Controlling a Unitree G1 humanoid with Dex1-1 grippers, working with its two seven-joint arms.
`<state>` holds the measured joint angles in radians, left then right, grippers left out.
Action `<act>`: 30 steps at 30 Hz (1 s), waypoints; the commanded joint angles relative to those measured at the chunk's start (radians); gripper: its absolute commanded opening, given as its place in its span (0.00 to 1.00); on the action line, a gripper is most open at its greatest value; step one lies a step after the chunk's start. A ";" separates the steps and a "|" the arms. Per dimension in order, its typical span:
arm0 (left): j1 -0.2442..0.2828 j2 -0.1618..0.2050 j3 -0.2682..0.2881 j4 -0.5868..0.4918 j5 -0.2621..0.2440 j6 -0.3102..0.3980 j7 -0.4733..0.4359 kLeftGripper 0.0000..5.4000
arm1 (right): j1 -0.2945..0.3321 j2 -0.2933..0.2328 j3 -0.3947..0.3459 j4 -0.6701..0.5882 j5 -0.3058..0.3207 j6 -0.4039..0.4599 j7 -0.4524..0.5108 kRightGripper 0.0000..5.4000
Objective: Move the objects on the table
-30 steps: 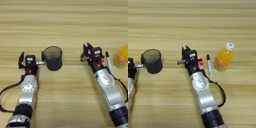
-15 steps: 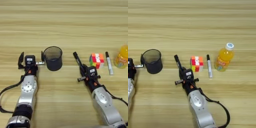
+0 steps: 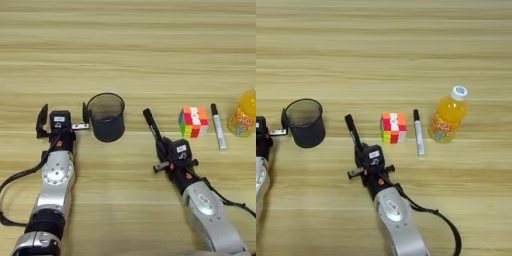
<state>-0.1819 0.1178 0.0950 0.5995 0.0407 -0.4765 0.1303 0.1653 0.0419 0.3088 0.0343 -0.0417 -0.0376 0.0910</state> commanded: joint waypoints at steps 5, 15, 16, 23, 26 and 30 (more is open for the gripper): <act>0.000 0.002 -0.001 -0.004 0.009 0.013 -0.002 1.00 | 0.012 0.003 0.002 -0.048 0.014 -0.075 0.023 0.38; -0.007 0.001 -0.001 0.007 0.010 0.011 -0.001 1.00 | 0.025 -0.010 -0.007 -0.166 0.026 -0.092 0.038 0.55; -0.008 0.002 -0.001 0.009 0.010 0.011 -0.001 1.00 | 0.026 -0.010 -0.011 -0.172 0.027 -0.092 0.037 0.58; -0.010 0.003 -0.001 0.013 0.010 0.010 -0.002 1.00 | 0.007 -0.022 -0.064 -0.173 -0.006 -0.128 -0.005 0.72; -0.010 0.002 -0.001 0.013 0.010 0.009 -0.002 1.00 | -0.011 -0.030 -0.092 -0.153 -0.008 -0.129 -0.015 0.79; -0.010 0.003 -0.001 0.013 0.010 0.009 -0.003 1.00 | -0.039 -0.038 -0.119 -0.120 -0.007 -0.116 -0.018 0.87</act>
